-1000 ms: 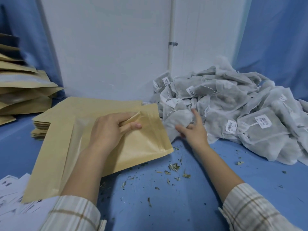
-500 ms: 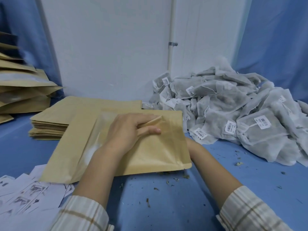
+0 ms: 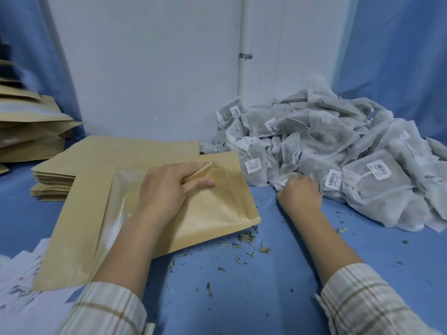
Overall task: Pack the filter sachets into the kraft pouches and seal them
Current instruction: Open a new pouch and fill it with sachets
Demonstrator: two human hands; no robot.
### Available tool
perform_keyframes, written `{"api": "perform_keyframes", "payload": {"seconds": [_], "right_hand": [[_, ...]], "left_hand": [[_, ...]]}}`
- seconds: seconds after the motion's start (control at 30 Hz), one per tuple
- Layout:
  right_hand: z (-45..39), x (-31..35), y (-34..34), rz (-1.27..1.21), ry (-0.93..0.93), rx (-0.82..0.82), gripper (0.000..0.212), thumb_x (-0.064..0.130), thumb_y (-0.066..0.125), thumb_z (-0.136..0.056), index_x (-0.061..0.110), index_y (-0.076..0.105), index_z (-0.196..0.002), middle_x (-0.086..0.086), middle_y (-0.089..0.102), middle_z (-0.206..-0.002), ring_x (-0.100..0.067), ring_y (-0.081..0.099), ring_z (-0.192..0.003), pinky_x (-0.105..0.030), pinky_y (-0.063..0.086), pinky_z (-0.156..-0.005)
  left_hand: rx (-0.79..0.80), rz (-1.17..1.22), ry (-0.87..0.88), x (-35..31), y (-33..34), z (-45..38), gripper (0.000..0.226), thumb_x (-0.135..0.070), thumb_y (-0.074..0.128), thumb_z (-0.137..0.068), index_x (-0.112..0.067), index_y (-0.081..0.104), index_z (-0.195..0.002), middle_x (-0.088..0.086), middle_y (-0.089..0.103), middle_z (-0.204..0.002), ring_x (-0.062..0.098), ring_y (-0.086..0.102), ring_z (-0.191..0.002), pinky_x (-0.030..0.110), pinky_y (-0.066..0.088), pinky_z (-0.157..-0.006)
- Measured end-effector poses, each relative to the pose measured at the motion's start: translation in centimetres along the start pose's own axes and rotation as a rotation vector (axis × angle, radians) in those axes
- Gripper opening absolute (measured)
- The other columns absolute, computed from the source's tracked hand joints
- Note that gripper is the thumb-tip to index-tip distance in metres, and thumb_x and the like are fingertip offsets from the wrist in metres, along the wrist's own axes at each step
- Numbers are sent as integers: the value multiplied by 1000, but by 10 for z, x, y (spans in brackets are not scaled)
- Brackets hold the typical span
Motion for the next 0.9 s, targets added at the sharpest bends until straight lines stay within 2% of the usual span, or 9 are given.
{"api": "perform_keyframes", "payload": {"seconds": [0.1,0.23,0.3,0.4,0.53,0.63,0.77,0.83,0.9], "right_hand": [[5,7,-26,-143,-36,-247,22,8,44,-91,-3,61,-100,-20,60,-107,-35,55,-99,-34,40,-71],[18,-1,-69,-527,25,-512,33,17,40,-90,6,53,-61,-10,51,-68,-29,49,-68,-29,30,-53],[10,-11,-70,-982,129,-410,35,17,45,-86,13,40,-51,-1,41,-53,-20,45,-53,-23,30,-46],[5,5,-61,-1604,100,-45,24,8,54,-84,12,55,-61,1,50,-52,-13,48,-45,-23,39,-44],[17,36,-55,-1496,-74,148,8,7,62,-84,14,61,-88,-2,58,-69,-12,53,-48,-22,42,-46],[42,75,-46,-1304,-264,373,10,3,61,-84,12,61,-79,-3,58,-67,-10,54,-49,-16,41,-43],[60,98,-24,-905,-223,559,22,8,31,-101,11,53,-102,0,54,-85,-14,51,-75,-4,43,-56],[53,97,-27,-803,-295,481,18,7,35,-100,11,52,-105,-3,56,-86,-17,52,-82,-11,44,-64],[38,82,-48,-766,-404,181,16,11,49,-91,9,62,-82,-6,56,-70,-11,47,-72,-20,39,-60]], "left_hand": [[-7,6,-7,1,-1,0,29,-54,67,-71,-50,68,-100,-18,71,-98,-3,56,-89,6,33,-68],[-18,-3,-12,4,-4,0,31,-62,62,-67,-55,66,-97,-17,72,-93,2,58,-86,10,34,-66],[-38,-3,-14,6,-8,0,37,-67,56,-64,-55,66,-98,-17,71,-90,4,59,-85,9,34,-65],[-58,3,-24,11,-12,-1,37,-71,52,-61,-58,63,-94,-15,71,-84,8,58,-81,14,36,-65],[-78,51,4,5,-15,-2,32,-75,50,-60,-69,54,-91,-11,67,-74,8,56,-75,20,40,-66],[-54,105,58,-8,-9,-2,31,-73,53,-61,-68,55,-93,-10,66,-77,8,56,-77,24,43,-70],[76,119,133,-29,13,0,34,-70,61,-63,-64,57,-96,-32,65,-99,-9,58,-91,18,43,-81],[90,82,155,-32,18,2,36,-72,58,-63,-64,55,-98,-35,60,-107,-9,57,-95,12,41,-81],[74,69,136,-27,17,2,37,-70,54,-62,-64,56,-98,-34,59,-109,-10,55,-97,7,38,-79]]}}
Point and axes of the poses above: each hand's wrist, its own z-axis away from the middle knuckle, its own y-axis out of the palm, x = y × z, the point moved 9 cm from there along -z, towards the middle knuckle
